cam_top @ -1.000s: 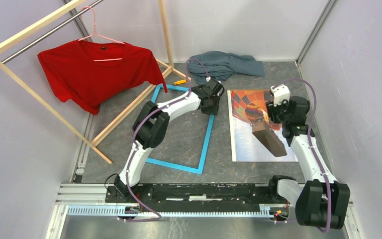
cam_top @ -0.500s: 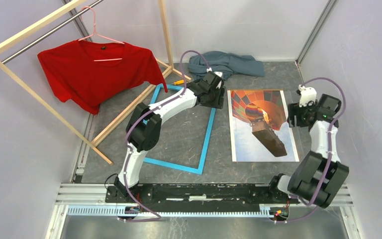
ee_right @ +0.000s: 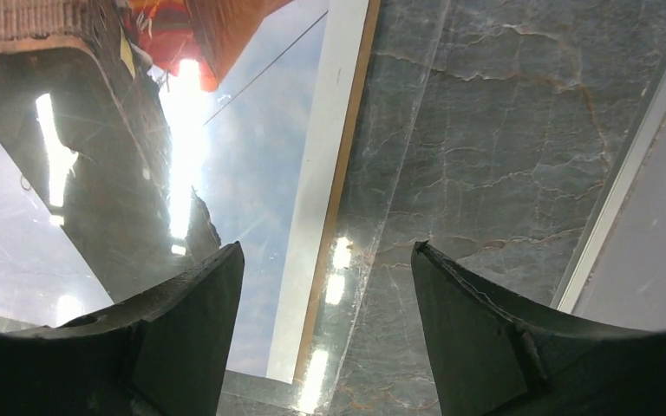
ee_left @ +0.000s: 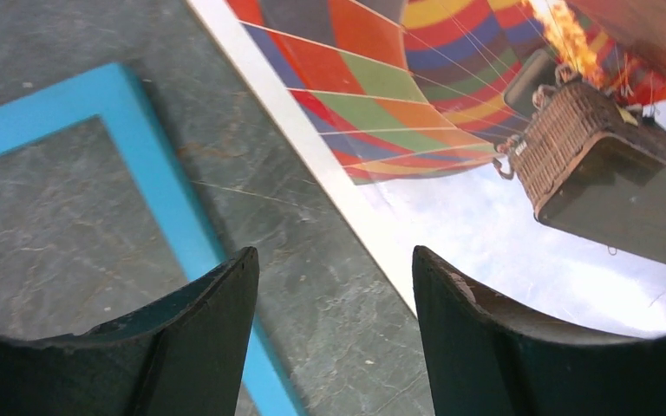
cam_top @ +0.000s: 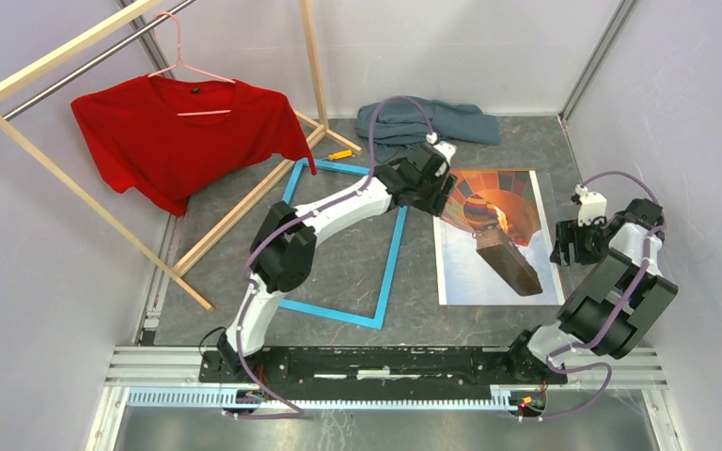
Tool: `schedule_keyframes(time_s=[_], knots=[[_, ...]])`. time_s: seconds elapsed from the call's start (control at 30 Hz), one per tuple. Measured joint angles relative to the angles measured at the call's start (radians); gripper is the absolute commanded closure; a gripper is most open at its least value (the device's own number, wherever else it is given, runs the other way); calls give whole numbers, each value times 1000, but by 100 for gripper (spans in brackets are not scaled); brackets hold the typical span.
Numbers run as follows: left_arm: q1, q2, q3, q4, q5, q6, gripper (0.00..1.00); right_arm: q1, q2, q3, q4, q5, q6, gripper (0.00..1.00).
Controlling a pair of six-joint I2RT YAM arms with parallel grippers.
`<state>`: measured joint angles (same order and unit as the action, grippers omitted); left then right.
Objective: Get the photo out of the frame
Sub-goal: Adjust the photo frame item at the center of the board, then pick up the photo frame item from the photo frame.
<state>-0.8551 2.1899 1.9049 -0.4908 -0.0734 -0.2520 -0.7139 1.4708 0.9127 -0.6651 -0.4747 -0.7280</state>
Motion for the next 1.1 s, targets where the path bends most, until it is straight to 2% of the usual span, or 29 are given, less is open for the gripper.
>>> schedule_keyframes(time_s=[0.33, 0.87, 1.1], knots=[[-84, 108, 31, -9, -20, 18, 31, -43, 43, 0, -10, 1, -50, 20], [-78, 153, 31, 16, 234, -69, 31, -49, 70, -1, -1, -12, -63, 17], [-74, 157, 0, 48, 269, -80, 31, -49, 84, -3, 2, -27, -64, 17]])
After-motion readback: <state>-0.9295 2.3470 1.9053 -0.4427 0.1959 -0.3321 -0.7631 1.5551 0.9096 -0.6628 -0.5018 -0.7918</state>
